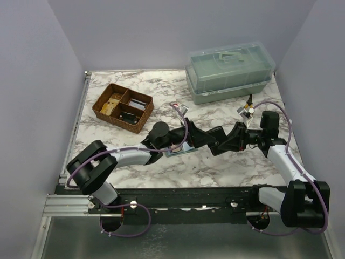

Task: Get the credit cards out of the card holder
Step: Open the card holder.

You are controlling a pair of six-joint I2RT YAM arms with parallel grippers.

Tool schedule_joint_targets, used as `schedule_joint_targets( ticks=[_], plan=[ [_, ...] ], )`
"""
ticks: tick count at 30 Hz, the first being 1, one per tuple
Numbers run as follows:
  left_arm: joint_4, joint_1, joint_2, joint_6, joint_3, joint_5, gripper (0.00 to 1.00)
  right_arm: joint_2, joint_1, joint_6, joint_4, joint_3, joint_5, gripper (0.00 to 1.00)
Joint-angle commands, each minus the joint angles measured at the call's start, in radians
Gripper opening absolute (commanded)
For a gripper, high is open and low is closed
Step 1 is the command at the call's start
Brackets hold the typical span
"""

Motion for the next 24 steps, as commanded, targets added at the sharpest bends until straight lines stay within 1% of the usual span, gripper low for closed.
schedule_joint_targets(
  ticks=[1, 2, 3, 6, 8, 10, 11, 14, 15, 18, 19, 21, 24],
  plan=[
    [-0.102, -0.007, -0.205, 0.095, -0.114, -0.355, 0.85, -0.025, 0.001, -0.023, -0.050, 0.054, 0.045, 0.00],
    [-0.137, -0.011, -0.252, 0.108, -0.144, -0.428, 0.93, -0.025, 0.001, -0.026, -0.062, 0.059, 0.107, 0.00],
    [-0.188, -0.017, -0.297, 0.117, -0.161, -0.499, 0.98, -0.027, -0.001, -0.019, -0.065, 0.062, 0.170, 0.00],
    [-0.373, -0.044, -0.366, 0.116, -0.134, -0.596, 0.99, -0.017, -0.001, 0.047, -0.038, 0.055, 0.361, 0.00],
    [-0.531, -0.081, -0.350, 0.085, -0.058, -0.652, 0.97, -0.003, 0.000, 0.081, -0.027, 0.055, 0.427, 0.00],
    [-0.693, -0.122, -0.297, 0.051, 0.050, -0.709, 0.90, 0.008, -0.001, 0.093, -0.027, 0.058, 0.449, 0.00],
    [-0.746, -0.141, -0.265, 0.045, 0.101, -0.723, 0.85, 0.012, -0.001, 0.094, -0.030, 0.060, 0.451, 0.00],
    [-0.859, -0.177, -0.180, 0.024, 0.219, -0.763, 0.64, 0.014, -0.001, 0.086, -0.040, 0.059, 0.462, 0.00],
    [-0.916, -0.188, -0.154, 0.008, 0.264, -0.787, 0.59, 0.015, 0.000, 0.080, -0.045, 0.059, 0.466, 0.00],
    [-1.114, -0.238, -0.074, -0.054, 0.407, -0.913, 0.53, 0.019, 0.000, 0.073, -0.052, 0.061, 0.480, 0.00],
    [-1.164, -0.258, -0.053, -0.081, 0.459, -0.963, 0.51, 0.022, 0.000, 0.072, -0.054, 0.062, 0.485, 0.00],
    [-1.245, -0.291, -0.016, -0.132, 0.516, -1.044, 0.43, 0.027, 0.000, 0.070, -0.054, 0.063, 0.494, 0.00],
    [-1.321, -0.317, 0.038, -0.192, 0.579, -1.099, 0.42, 0.030, 0.000, 0.068, -0.056, 0.063, 0.494, 0.00]
  ],
)
